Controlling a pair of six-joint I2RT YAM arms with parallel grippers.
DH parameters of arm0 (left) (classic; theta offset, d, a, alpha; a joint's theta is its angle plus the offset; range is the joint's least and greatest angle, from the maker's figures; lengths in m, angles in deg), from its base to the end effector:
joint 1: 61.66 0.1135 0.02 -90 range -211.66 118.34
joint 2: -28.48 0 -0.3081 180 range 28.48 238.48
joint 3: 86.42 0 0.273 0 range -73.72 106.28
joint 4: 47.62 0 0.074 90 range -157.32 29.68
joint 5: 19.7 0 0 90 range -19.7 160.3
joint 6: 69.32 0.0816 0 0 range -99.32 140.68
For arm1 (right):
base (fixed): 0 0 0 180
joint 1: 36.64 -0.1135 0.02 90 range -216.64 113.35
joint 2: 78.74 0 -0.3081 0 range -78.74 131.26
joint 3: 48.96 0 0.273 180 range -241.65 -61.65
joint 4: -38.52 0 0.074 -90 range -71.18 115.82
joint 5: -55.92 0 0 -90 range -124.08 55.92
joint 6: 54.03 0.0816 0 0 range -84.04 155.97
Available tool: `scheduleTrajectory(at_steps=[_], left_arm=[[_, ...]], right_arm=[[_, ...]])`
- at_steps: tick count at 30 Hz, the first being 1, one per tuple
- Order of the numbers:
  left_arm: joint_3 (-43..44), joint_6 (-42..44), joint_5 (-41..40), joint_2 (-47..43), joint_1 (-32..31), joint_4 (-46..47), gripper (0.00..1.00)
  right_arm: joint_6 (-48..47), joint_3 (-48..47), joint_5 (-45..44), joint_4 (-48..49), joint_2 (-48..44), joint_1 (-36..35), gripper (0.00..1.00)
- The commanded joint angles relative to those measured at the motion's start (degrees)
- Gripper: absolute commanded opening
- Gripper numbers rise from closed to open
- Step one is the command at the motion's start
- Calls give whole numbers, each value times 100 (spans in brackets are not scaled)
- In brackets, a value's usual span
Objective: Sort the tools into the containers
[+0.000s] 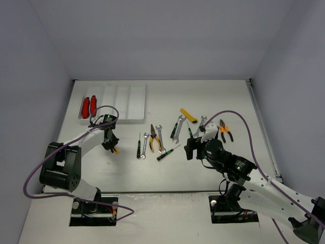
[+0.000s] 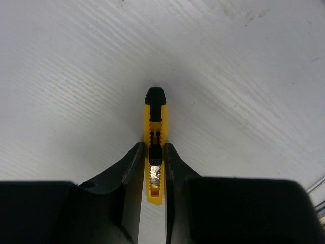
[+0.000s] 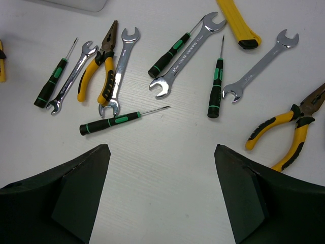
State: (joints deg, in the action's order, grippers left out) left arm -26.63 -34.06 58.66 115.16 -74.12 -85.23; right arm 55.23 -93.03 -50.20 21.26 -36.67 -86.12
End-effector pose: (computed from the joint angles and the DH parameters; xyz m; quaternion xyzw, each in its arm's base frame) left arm 0.3081 -0.0512 0.1587 -0.3708 0.8969 -0.0391 0.2376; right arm 0.1544 0.1458 0.2894 -0.1230 0.7819 0.2473 0.5589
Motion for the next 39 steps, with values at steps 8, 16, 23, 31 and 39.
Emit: scheduleTrajectory(at_steps=[8, 16, 23, 31, 39], left_arm=[[2377, 3122, -97, -360, 1135, -760, 0], [4788, 5109, -138, 1716, 1704, -664, 0], [6201, 5625, 81, 3233, 1813, -667, 2], [6386, 5619, -10, 3687, 1938, -634, 32], [6220, 5464, 248, 2828, 1906, -629, 70]], right_arm=[[24, -140, -58, 228, 55, 25, 81], [-2, -265, -56, 227, 393, 17, 82], [12, -383, -46, 233, 668, 17, 82], [-57, -433, -190, 236, 845, 32, 82], [-650, -1163, -379, 256, 1605, 167, 82]])
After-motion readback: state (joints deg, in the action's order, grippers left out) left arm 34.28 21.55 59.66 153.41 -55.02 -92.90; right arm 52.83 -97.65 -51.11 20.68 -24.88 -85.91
